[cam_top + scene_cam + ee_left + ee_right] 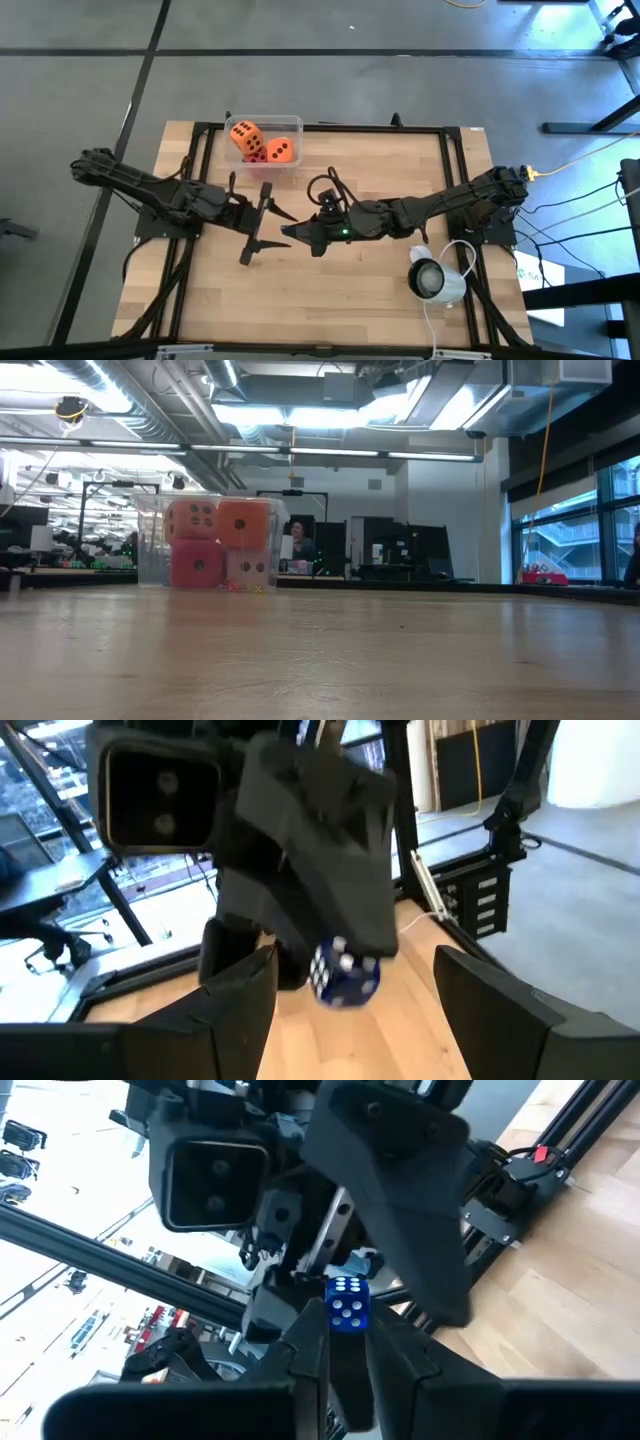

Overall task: Pick & Place Dice
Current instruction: Put the small blue die into the transparent bin

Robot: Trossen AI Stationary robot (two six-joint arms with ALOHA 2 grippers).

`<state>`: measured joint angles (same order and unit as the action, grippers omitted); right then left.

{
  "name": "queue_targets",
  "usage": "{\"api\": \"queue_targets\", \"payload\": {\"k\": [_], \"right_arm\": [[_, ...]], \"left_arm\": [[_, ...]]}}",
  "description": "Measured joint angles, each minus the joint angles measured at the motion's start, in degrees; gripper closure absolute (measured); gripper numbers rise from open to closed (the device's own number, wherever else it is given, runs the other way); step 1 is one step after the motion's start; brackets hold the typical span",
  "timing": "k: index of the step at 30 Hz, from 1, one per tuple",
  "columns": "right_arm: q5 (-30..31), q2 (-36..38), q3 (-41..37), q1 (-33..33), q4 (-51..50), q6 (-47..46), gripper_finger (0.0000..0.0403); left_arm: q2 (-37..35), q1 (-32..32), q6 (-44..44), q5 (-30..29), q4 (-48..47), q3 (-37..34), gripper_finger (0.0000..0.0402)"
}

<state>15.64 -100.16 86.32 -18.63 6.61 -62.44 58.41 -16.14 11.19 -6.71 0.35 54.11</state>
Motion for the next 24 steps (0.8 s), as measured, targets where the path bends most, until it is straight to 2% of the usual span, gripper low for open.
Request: {"api": "queue_targets", "payload": {"k": [5, 13, 18, 24], "right_arm": [[0.02, 0.0, 0.0, 0.0, -0.02, 0.21, 0.0358], [0.02, 0.0, 0.0, -0.23, 0.24, 0.53, 0.0358], [0.01, 0.0, 0.0, -0.61, 0.24, 0.53, 0.0358], [0.24, 0.0, 0.0, -0.74, 0.22, 0.51, 0.0361]], "left_arm": [[-0.29, -0.37, 0.01, 0.03, 3.18, -0.02, 0.0139], [-0.37, -0.37, 0.01, 0.88, 3.1, -0.02, 0.0143], [-0.39, -0.37, 0.04, 2.26, 2.87, 0.0, 0.0175], [-0.4, -0.37, 0.17, 3.19, 2.91, -0.01, 0.0239]]}}
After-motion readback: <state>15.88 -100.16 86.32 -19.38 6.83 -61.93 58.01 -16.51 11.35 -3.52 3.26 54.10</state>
